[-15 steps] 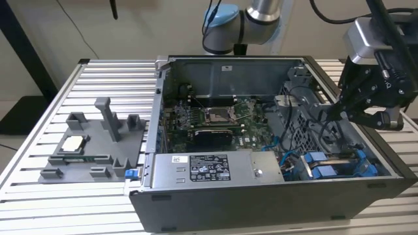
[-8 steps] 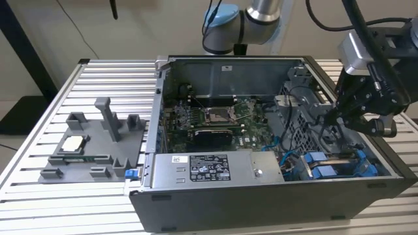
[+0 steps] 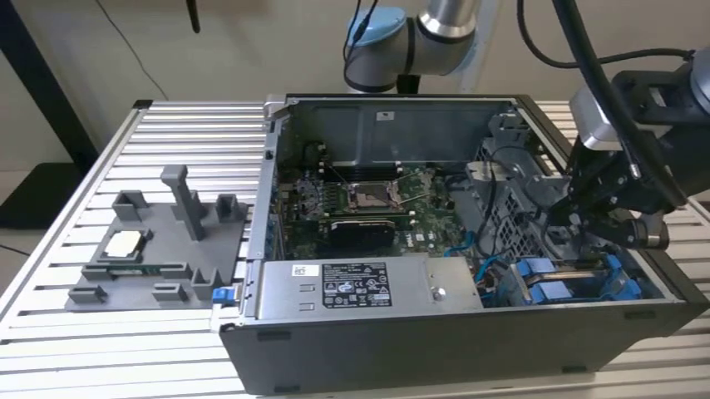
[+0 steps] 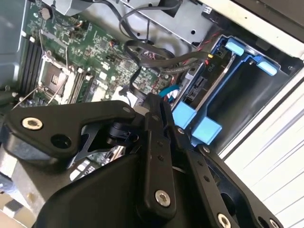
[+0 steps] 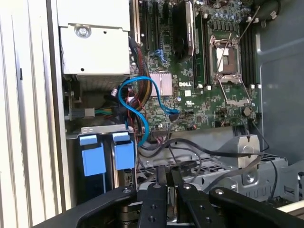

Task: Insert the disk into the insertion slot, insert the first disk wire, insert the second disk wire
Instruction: 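Insert the second disk wire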

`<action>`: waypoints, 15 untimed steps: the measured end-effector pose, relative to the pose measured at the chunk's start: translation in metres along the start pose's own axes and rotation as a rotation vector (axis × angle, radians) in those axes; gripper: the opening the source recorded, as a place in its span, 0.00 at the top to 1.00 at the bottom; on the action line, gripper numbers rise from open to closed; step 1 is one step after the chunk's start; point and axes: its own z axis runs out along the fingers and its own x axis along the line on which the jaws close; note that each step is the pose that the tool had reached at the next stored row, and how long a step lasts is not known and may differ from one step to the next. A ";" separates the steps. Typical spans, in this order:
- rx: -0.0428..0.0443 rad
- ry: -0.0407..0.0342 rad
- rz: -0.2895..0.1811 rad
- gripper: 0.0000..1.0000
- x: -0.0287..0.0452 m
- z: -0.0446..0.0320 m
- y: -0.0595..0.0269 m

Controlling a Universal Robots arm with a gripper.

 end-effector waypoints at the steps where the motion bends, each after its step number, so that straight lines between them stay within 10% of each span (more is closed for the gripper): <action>1: 0.0002 0.0025 0.000 0.84 0.0005 0.0007 -0.0001; 8: 0.0080 0.0612 0.001 0.84 0.0020 0.0031 -0.0005; 15: 0.0166 0.0703 -0.005 0.84 0.0042 0.0113 -0.0107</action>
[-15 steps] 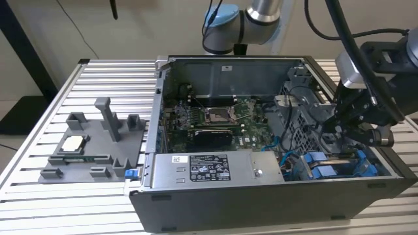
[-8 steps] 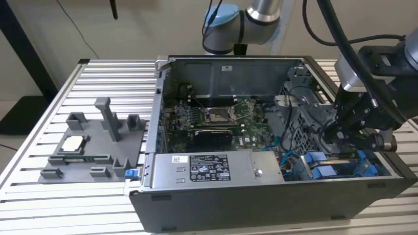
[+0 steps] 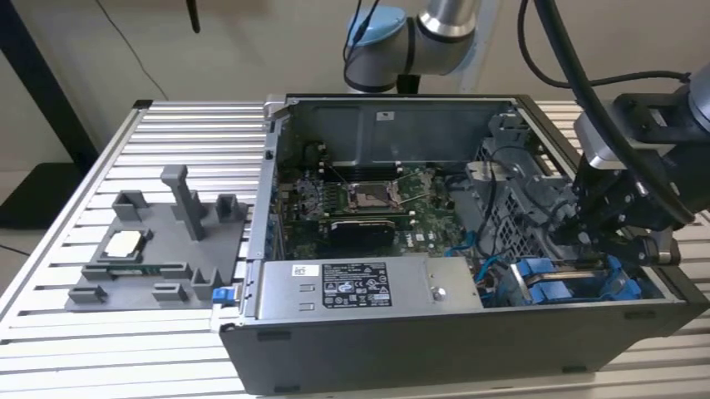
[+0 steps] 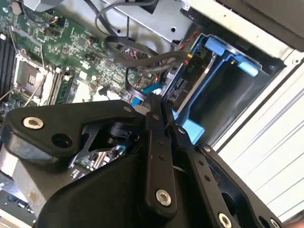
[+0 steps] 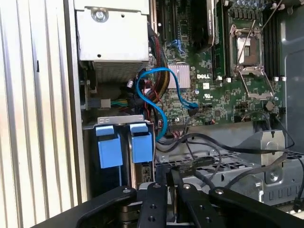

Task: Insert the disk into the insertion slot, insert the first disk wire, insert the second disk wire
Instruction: 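Insert the second disk wire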

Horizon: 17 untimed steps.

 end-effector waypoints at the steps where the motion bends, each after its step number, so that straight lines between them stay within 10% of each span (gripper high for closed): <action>1: 0.0012 0.0029 -0.001 0.84 0.0001 0.0008 -0.0022; 11: 0.0196 0.0589 -0.003 0.84 0.0029 0.0055 -0.0071; 17: 0.0195 0.0573 -0.003 0.84 0.0019 0.0017 -0.0069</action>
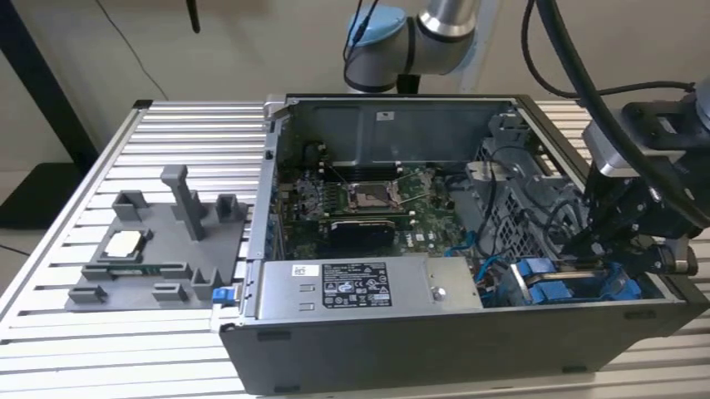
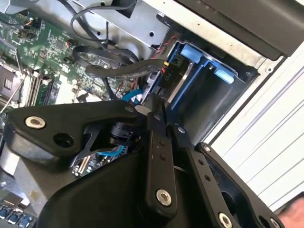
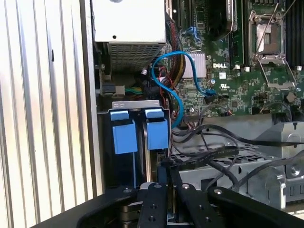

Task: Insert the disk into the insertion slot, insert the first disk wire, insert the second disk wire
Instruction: 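Insert the second disk wire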

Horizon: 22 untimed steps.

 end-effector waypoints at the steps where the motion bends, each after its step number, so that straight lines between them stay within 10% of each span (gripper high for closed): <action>1: -0.0001 -0.0018 0.000 0.84 -0.0002 -0.0011 0.0001; 8: -0.0010 -0.0155 0.000 0.76 -0.0008 -0.0112 0.0033; 17: -0.0053 -0.1045 -0.001 0.76 -0.0012 -0.0185 0.0201; 22: 0.0055 -0.1378 -0.005 0.76 -0.0008 -0.0177 0.0238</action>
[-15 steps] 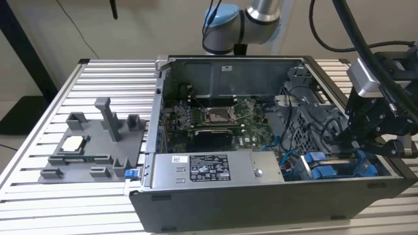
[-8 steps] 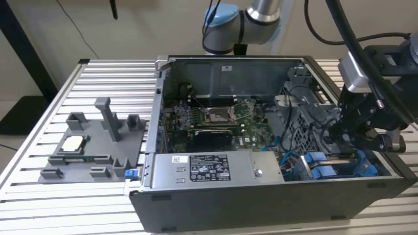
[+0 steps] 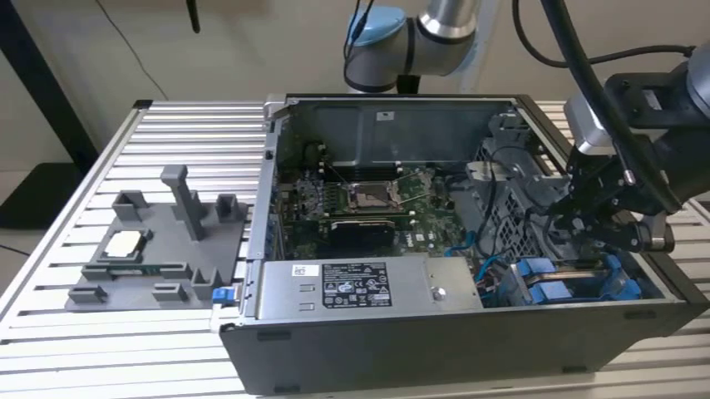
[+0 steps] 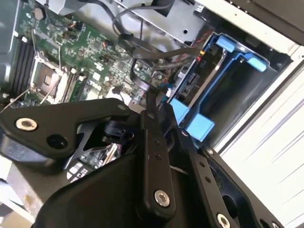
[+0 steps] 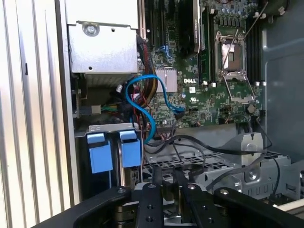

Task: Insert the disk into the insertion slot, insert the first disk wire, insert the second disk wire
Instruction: 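Insert the second disk wire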

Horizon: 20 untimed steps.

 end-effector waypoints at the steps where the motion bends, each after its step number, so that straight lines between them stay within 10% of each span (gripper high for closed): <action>1: 0.0035 -0.0074 -0.001 0.76 0.0002 0.0004 0.0001; 3: 0.0102 -0.0184 -0.004 0.76 0.0005 0.0010 0.0000; 12: 0.0117 -0.0162 -0.005 0.84 0.0021 0.0008 -0.0001; 17: 0.0130 0.0094 -0.005 0.84 0.0018 0.0041 -0.0001; 20: 0.0157 0.0606 -0.006 0.84 -0.0003 0.0054 0.0000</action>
